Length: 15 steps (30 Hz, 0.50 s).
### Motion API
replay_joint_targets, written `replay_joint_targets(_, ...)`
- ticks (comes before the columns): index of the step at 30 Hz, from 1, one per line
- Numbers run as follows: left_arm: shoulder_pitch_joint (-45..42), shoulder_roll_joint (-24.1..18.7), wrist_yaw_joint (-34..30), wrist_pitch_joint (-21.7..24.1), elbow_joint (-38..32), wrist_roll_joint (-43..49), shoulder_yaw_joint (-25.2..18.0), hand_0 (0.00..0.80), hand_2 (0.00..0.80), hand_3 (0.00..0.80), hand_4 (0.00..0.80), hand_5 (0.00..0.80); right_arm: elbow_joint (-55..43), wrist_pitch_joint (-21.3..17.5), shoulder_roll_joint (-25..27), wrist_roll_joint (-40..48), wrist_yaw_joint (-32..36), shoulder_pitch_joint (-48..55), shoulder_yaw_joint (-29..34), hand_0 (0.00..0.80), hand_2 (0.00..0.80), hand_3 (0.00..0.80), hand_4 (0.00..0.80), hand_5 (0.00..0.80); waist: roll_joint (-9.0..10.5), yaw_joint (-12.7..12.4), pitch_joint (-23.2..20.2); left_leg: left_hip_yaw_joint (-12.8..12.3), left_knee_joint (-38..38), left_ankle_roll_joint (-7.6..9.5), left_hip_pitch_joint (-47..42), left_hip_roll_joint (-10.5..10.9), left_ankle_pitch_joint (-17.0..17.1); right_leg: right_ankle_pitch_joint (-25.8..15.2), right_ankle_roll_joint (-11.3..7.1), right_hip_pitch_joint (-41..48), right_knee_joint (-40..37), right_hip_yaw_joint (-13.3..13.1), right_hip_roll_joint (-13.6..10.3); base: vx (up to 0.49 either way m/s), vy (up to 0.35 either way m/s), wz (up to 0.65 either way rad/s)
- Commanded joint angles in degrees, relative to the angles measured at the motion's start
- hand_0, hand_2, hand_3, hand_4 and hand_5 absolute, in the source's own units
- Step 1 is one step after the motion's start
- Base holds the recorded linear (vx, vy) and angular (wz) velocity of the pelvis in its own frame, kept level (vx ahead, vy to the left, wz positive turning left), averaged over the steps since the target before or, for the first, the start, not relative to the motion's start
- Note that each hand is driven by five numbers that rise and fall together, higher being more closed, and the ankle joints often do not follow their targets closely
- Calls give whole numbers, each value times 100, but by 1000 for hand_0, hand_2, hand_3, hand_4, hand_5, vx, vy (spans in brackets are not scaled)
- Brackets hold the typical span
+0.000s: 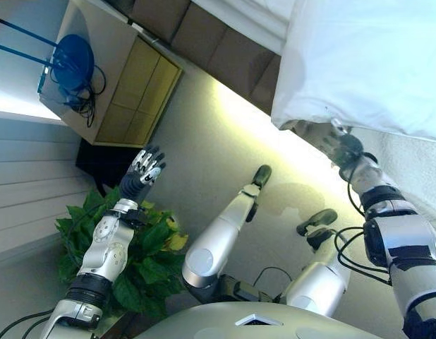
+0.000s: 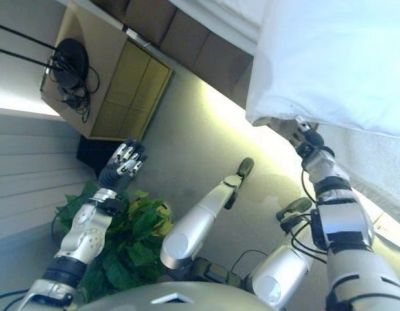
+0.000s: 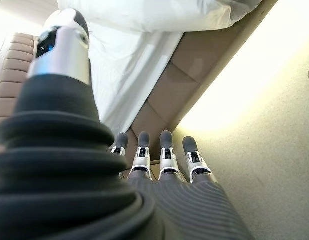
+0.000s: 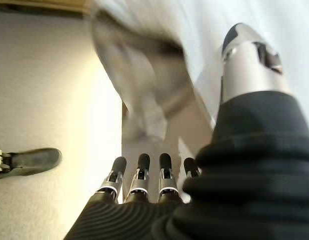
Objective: Make the bed neatly
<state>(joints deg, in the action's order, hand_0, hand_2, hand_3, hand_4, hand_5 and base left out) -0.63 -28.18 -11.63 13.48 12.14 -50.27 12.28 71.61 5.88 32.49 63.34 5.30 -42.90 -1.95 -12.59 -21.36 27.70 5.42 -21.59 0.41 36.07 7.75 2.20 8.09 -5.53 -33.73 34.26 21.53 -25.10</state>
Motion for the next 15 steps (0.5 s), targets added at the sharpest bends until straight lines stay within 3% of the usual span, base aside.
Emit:
replay_joint_targets(1,68,-8,118,488,-92,-2,23,0,0,0,0,0,22,-409,462,999,305,165,392,0,0,0,0,0,-321,41,207,-240,-169,-130,167,-138,13,-678,-526,249,-352,-391,-172,-15,-1,-7)
replay_joint_targets(8,-31,-113,213,605,-144,-101,51,0,0,0,0,0,17,-607,794,1523,718,312,852,0,0,0,0,0,-295,108,208,-257,-94,-137,191,-188,14,-683,-558,228,-439,-388,-124,-8,-4,-4)
replay_joint_targets(15,-91,-274,109,651,-109,-181,-8,0,0,0,0,0,-16,-365,1107,1998,813,106,1004,0,0,0,0,0,-236,78,210,-246,13,-146,229,-223,65,-713,-574,186,-501,-353,-81,-1,-2,0)
